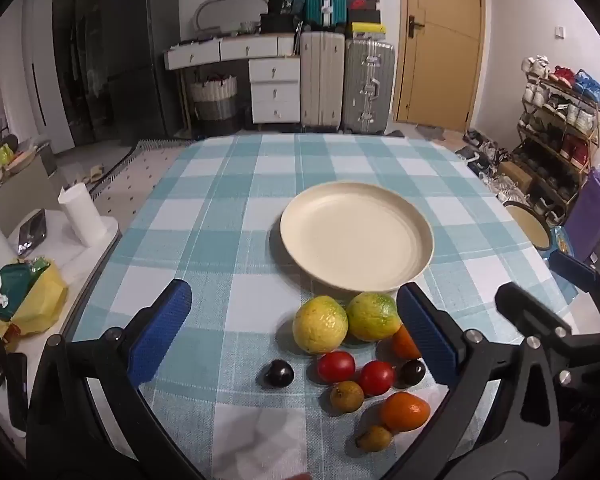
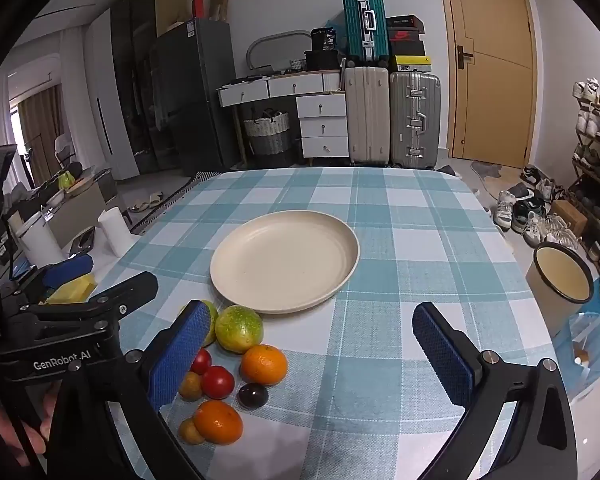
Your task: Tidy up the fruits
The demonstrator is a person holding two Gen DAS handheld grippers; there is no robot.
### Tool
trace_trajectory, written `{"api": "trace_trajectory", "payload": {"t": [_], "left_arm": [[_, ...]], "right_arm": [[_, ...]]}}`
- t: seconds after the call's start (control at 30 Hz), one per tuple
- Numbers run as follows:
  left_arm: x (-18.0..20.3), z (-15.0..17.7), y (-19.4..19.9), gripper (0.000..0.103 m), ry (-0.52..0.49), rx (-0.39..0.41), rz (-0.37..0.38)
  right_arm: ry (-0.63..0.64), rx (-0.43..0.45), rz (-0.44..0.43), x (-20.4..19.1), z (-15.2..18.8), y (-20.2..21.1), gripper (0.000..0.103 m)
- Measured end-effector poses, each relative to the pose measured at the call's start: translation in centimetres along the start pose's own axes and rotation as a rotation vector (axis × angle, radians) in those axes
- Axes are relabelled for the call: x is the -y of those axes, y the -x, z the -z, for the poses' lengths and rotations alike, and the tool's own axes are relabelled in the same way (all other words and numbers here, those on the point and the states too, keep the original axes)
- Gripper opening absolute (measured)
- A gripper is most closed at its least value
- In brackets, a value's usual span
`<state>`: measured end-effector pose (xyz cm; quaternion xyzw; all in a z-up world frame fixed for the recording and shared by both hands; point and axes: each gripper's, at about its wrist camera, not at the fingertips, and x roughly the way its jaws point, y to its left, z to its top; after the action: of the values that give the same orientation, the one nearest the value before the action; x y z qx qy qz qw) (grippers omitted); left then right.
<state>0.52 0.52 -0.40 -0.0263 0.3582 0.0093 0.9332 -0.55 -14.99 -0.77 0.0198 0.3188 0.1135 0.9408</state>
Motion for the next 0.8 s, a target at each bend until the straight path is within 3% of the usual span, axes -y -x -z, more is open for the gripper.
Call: {"api": "trace_trajectory", "payload": {"t": [0.1,0.33,0.8], "left_arm": [[0.1,-0.7,-0.5,0.102,-0.018,-0.009,-0.003],[0.7,0.2,0.9,0.102,-0.046,0.063,-0.033],[0.4,0.5,0.6,0.102,-0.033,0.053,-0.041]], "right_arm": [[-0.004,0.000,-0.006,0.0,0.0,0.0,0.103],[-0.013,0.008,-0.013,0.2,0.0,0.1,0.103],[-0.024,0.007,-0.023,0.4,0.3,-0.1,0.103]]}}
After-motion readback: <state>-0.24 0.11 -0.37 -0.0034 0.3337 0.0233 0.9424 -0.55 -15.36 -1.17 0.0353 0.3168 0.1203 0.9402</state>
